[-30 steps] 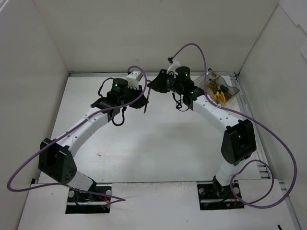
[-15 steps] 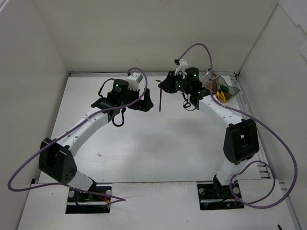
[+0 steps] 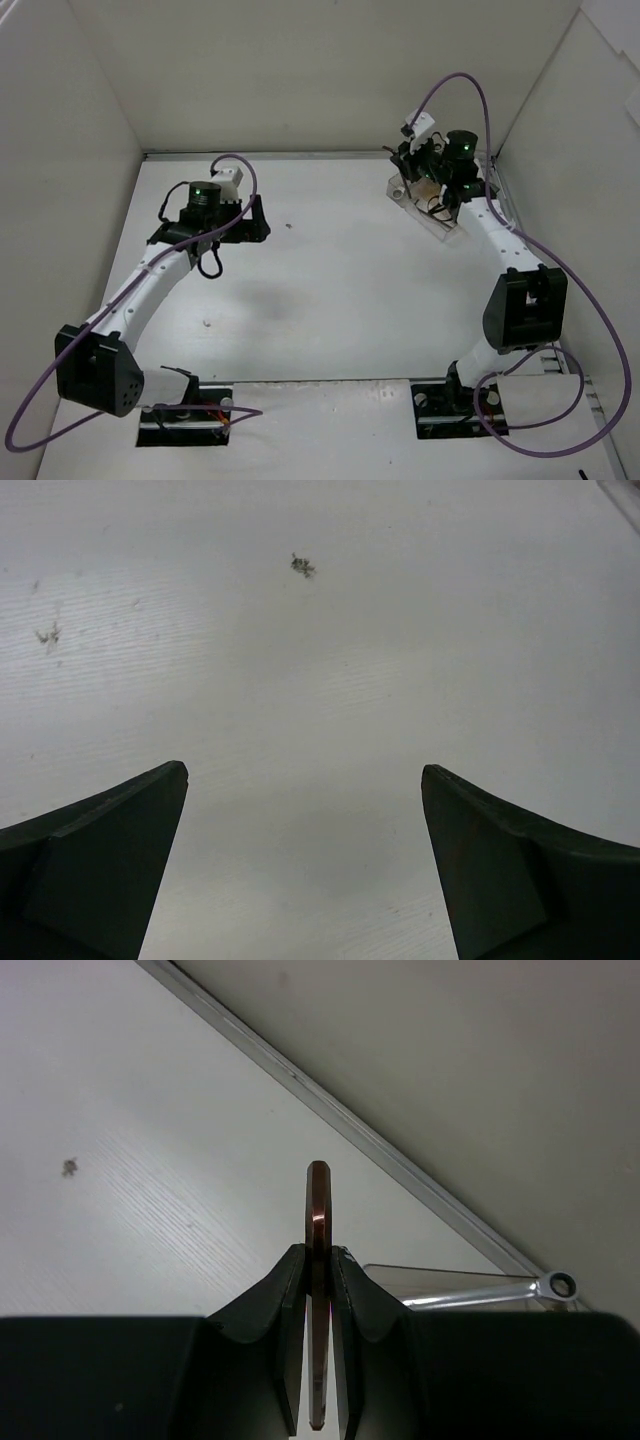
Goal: Sort the tools into containers
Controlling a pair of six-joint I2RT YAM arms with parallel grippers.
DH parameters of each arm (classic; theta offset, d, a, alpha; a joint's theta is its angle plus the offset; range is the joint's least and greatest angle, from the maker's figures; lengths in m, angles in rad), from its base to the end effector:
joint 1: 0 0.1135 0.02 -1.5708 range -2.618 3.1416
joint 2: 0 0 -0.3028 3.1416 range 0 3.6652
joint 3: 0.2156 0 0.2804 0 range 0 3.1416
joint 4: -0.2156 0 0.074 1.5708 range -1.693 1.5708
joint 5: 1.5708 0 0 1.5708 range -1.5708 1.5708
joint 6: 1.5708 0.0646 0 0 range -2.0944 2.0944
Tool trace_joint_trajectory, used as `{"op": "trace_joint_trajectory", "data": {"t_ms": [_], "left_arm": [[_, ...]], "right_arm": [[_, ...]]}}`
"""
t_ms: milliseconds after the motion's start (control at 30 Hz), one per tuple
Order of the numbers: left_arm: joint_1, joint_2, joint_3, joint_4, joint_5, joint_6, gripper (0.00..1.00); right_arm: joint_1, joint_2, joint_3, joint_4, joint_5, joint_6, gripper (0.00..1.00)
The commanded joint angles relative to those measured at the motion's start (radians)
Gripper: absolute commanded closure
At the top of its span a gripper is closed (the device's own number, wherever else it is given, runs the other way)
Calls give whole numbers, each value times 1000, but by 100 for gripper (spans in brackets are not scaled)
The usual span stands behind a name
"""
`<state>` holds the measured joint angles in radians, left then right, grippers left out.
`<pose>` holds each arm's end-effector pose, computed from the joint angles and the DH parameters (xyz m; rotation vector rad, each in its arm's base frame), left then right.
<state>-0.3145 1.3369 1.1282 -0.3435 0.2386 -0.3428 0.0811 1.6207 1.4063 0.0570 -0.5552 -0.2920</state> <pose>0.3249 -0.1218 0.3382 0.1145 2.1700 -0.6368 0.4386 0.0698 0.3961 -0.7074 1.5622 0.3224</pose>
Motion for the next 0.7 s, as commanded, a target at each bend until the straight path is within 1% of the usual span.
{"op": "trace_joint_trajectory", "data": {"t_ms": [0,33,167,233,400,500,667], "left_arm": [[43,-82,-1,-24,-9,14,0],[69,-100,-5,-35,-10,18,0],[121,-130,-25,-75,-38,40,0],[146,-133,-36,-86,-39,38,0],[166,-127,-57,-85,-24,25,0],[166,-120,-64,-72,-7,25,0],[166,-105,-65,-60,4,22,0]], "right_arm": [[-91,-41,-4,1,-97,-220,100],[-130,-33,-6,-6,-109,-232,100],[-193,-18,-35,-16,-147,-323,100],[-225,4,-32,-22,-141,-329,100],[-271,48,-27,-34,-149,-361,100],[-296,105,-20,-31,-167,-366,100],[-300,149,-18,-31,-173,-389,100]]}}
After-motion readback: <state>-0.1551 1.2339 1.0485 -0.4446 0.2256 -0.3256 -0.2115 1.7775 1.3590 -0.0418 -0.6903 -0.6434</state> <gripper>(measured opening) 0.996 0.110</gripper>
